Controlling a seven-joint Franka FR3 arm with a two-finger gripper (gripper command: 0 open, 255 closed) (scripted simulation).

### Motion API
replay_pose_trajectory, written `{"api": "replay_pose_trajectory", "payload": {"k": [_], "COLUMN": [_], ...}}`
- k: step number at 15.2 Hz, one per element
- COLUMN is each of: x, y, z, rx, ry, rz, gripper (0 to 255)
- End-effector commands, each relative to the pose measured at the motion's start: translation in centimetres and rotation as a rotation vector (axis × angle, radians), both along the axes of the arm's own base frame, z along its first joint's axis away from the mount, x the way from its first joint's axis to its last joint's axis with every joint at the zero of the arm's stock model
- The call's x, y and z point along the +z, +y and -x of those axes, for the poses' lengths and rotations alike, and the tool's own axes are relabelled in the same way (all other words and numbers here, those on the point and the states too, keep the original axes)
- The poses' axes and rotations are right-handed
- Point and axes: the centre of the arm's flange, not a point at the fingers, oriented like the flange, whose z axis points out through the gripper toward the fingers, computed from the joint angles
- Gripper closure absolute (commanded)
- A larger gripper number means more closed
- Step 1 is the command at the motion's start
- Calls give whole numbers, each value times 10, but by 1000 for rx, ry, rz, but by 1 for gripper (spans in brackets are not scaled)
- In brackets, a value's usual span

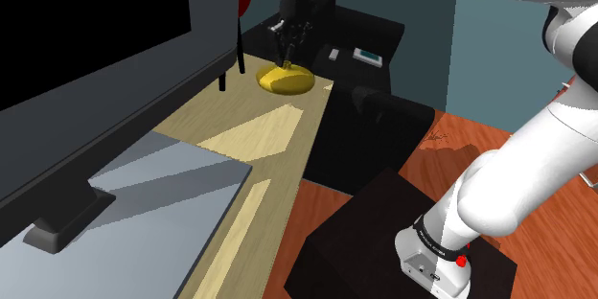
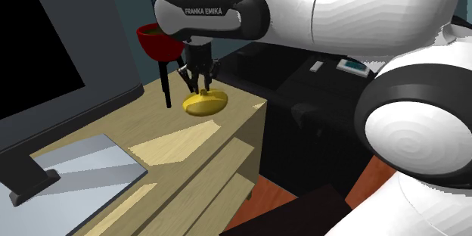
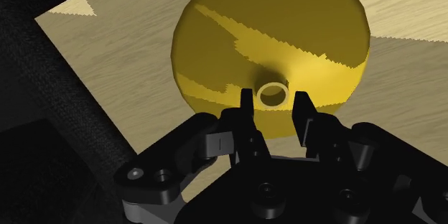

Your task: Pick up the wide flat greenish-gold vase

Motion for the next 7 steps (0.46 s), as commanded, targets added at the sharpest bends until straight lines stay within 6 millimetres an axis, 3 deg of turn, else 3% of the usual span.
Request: {"api": "replay_pose_trajectory", "payload": {"k": [1,5,7], "x": [10,31,32], "y": [0,0,0], "z": [0,0,0], "rx": [0,0,0], "ry": [0,0,0], "rz": [0,0,0], "gripper": [255,255,255]}}
